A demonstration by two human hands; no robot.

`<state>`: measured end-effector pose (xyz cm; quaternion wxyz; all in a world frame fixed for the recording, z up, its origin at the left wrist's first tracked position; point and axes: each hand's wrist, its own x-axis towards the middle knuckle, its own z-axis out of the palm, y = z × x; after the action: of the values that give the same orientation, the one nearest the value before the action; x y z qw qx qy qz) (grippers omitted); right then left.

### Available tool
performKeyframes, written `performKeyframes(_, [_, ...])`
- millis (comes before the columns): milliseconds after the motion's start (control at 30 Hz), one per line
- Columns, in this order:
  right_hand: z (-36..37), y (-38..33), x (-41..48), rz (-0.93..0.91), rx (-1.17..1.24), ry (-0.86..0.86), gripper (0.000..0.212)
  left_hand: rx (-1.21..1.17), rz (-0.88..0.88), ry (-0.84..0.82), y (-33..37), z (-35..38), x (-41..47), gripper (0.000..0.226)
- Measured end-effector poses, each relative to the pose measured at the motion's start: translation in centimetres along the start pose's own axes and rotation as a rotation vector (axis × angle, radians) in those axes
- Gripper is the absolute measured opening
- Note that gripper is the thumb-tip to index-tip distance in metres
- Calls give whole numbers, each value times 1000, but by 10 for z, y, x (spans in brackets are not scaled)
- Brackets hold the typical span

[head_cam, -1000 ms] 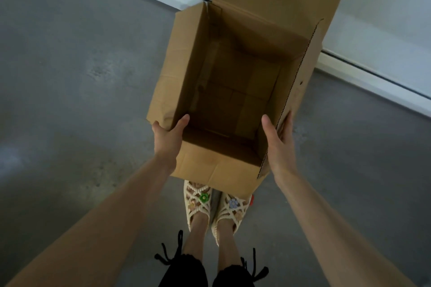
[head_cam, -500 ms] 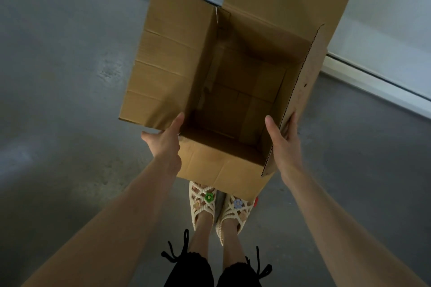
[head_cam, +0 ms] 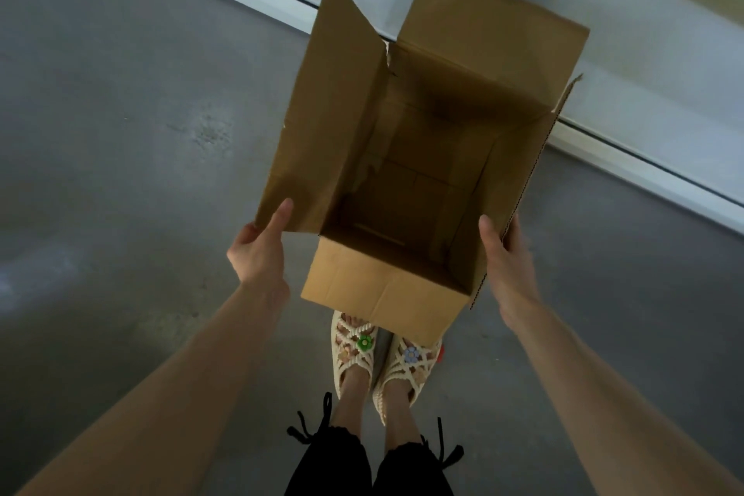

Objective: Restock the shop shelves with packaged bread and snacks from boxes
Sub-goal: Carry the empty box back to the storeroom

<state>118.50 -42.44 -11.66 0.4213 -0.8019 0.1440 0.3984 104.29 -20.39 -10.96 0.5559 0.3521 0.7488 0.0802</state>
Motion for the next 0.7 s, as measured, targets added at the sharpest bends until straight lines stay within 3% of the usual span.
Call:
performKeyframes(33, [-3, -1, -2, -7, -7, -4, 59, 26, 10, -20, 4, 0, -5, 45])
performKeyframes(133, [-11, -5, -4, -8, -8, 0, 56, 91, 66, -97, 16, 5, -15, 19])
performKeyframes(200, [-15, -9, -4, -12, -4, 11, 54, 156, 121, -156, 24, 10, -21, 15])
performKeyframes(467, [-19, -19, 5, -5, 23, 64, 54, 434, 306, -306, 49, 45, -20, 11])
performKeyframes(700, [-19, -28, 14, 24, 101, 80, 55, 498, 353, -447, 56, 82, -19, 20])
